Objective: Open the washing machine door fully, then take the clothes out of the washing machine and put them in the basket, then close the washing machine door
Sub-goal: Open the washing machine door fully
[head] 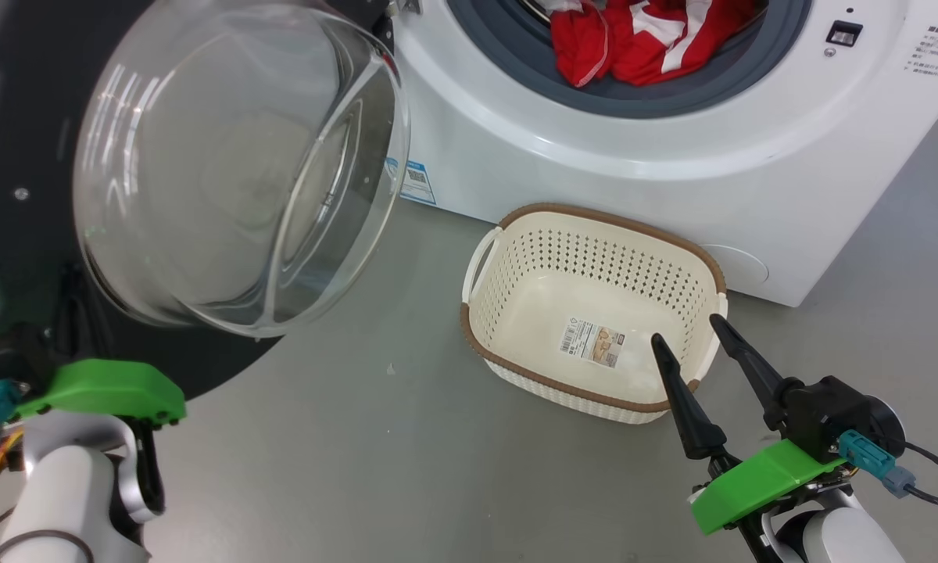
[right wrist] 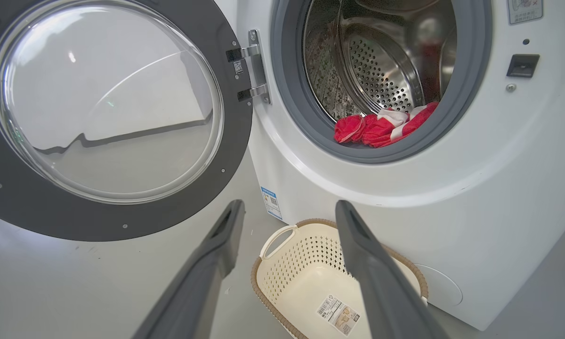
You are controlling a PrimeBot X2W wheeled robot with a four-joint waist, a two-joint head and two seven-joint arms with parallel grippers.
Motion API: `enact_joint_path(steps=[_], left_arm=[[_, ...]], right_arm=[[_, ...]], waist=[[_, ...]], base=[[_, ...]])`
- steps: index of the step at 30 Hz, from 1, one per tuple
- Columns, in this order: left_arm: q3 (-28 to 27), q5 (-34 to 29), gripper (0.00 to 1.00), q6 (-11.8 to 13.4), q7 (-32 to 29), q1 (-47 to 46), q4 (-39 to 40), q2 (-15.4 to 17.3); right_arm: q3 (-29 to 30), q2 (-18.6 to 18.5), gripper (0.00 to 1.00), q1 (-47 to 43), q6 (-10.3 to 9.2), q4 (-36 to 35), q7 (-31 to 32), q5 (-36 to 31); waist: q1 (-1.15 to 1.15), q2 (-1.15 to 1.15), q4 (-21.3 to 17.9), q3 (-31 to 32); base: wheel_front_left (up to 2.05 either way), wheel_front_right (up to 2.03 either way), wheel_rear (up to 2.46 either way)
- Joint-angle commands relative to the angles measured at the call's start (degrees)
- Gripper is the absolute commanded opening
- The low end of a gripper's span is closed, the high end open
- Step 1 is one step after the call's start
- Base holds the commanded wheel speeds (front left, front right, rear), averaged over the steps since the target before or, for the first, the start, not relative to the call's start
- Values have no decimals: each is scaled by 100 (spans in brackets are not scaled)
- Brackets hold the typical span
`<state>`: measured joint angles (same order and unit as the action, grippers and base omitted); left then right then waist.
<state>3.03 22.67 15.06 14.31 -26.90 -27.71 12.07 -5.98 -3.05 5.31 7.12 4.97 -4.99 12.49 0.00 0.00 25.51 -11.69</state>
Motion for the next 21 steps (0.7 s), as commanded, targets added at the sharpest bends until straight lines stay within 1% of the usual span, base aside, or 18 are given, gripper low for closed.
enact_joint_path(steps=[1,9,21], left_arm=[[-357,-49,0,0,68,-247,53,328],[-666,-216,0,-110,68,-422,-145,322],[-1148,-274,0,-263,69,-810,-780,288]], right_arm=[[-117,17,100,172,36,-196,4,-73],[-94,17,100,175,36,-300,100,-153],[-41,17,100,225,36,-408,221,-211]], waist=[[0,0,-12,-41],[0,0,-8,-164],[0,0,4,-282]], base=[[0,0,0],[0,0,0],[0,0,0]])
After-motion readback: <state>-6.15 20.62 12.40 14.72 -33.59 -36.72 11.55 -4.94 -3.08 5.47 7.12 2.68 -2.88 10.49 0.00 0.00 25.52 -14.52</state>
